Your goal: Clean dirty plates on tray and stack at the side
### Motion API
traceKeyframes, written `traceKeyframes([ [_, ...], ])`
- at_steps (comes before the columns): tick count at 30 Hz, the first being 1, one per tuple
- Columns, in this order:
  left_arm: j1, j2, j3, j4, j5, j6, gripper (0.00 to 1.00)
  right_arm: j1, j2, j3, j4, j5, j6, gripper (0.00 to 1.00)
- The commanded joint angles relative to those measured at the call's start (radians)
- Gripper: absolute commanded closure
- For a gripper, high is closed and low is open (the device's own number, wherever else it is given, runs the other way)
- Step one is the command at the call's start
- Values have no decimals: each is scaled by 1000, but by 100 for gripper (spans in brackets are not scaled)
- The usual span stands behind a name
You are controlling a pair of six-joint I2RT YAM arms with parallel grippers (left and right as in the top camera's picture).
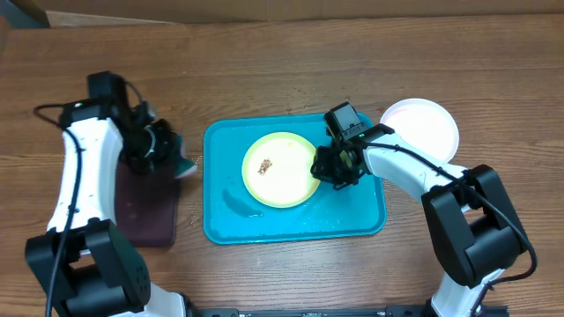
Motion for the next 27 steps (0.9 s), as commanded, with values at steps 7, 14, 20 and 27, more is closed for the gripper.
traceKeyframes([
  [7,-168,6,-5,-43,74,98,96,11,23,-5,57,-54,-180,96],
  [14,-325,7,-17,1,77,49,96,11,23,-5,60,-12,-190,96],
  [20,-433,42,-87,130,80,-94,96,11,23,-5,56,-13,-183,96],
  [27,-537,134,-117,222,79,-117,96,11,23,-5,30,-16,-192,96],
])
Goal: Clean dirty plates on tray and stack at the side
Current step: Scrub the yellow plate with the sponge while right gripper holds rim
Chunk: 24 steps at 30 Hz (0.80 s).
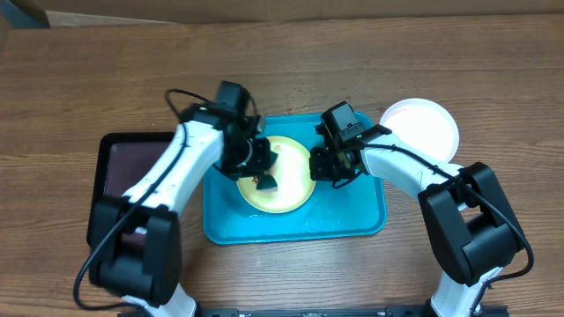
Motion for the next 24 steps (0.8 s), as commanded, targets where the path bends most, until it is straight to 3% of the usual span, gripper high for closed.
traceKeyframes([
  [1,-38,52,-5,21,18,-40,96,6,11,-5,-10,10,-18,96],
  [24,-58,93,-5,90,18,-47,96,1,11,2,-65,44,-37,96],
])
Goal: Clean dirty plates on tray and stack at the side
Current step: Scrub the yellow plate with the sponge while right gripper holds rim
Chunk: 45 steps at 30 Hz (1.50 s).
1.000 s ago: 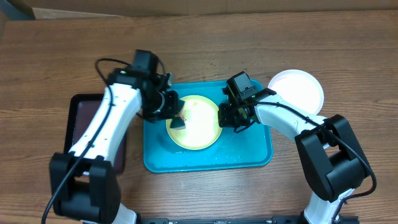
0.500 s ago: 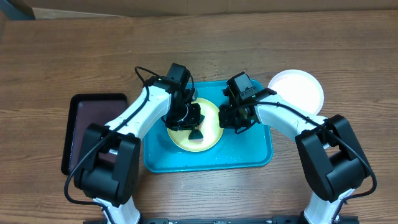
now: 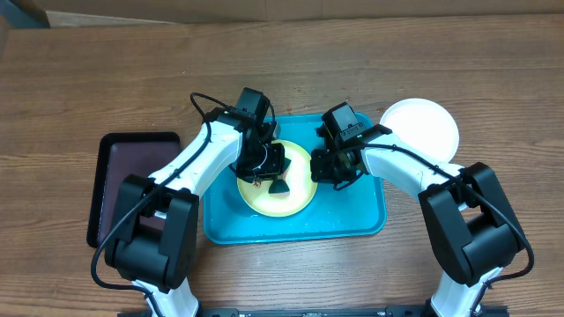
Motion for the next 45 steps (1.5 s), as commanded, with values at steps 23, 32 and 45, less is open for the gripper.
traceKeyframes([
  [23,-51,11,-48,42,-106,-124,96,-11,11,3,-43,48,-32,96],
  [32,-71,11,-190,198,-164,-137,96,-11,11,3,-13,61,-26,96],
  [45,-70,11,-36,-160,-821,-186,96,-11,11,2,-22,116,-26,96],
])
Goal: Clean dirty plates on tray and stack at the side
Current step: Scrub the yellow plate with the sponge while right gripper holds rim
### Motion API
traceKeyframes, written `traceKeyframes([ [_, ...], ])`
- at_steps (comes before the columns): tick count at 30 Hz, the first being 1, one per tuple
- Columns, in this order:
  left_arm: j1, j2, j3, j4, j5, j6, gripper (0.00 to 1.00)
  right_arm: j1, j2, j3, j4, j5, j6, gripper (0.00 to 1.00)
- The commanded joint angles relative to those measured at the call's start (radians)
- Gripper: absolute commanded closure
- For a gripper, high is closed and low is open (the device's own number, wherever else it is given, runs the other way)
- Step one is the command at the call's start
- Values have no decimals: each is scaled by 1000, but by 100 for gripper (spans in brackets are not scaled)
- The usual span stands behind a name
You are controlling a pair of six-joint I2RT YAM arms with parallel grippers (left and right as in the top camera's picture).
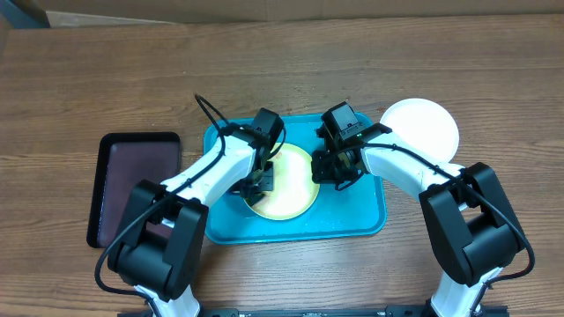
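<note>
A yellow-green plate [291, 187] lies in the teal tray [352, 220] at the table's middle. My left gripper [262, 181] is down on the plate's left part, shut on a dark green sponge [263, 176] that presses on the plate. No crumbs show on the bare part of the plate. On the plate's right rim sits my right gripper [322, 167], shut on that rim. A clean white plate [421, 129] rests on the table to the right of the tray.
A dark maroon tray [132, 189] lies on the wood at the left. The right arm's forearm [405, 167] crosses between the teal tray and the white plate. A cardboard edge runs along the far side.
My left gripper and sponge have shifted from the plate's middle to its left part, near the rim. The right gripper has stayed on the right rim.
The left gripper held the sponge over the maroon tray while brown crumbs lay on the yellow plate. Then the sponge was on the plate at the crumbs, then at its middle, now at its left. The right gripper has stayed at the rim throughout.
</note>
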Motion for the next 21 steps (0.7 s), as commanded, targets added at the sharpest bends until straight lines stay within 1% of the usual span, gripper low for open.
traceKeyframes([
  [1,14,34,72,-82,-288,-30,96,-9,12,-9,-2,91,5,96],
  [3,14,34,131,-121,-259,-33,96,-9,12,-9,-1,91,5,96],
  [5,14,34,180,-132,-170,-31,96,-9,12,-9,0,91,5,96],
  [7,14,34,218,-115,-12,-19,96,-9,12,-9,0,91,5,96],
  [9,12,34,228,-52,190,22,96,-9,12,-9,0,91,5,96],
  [11,12,34,221,20,380,35,96,-9,12,-9,3,91,5,96],
  [13,10,34,200,95,507,35,96,-9,12,-9,6,91,5,96],
  [14,6,35,187,132,547,32,96,-9,12,-9,6,91,5,96],
  [15,2,37,172,160,554,13,96,-9,12,-9,6,91,5,96],
  [18,-6,51,134,213,543,-30,96,-9,12,-9,-1,91,9,96],
  [21,-6,75,98,253,533,-30,96,-9,12,-9,-4,91,9,96],
])
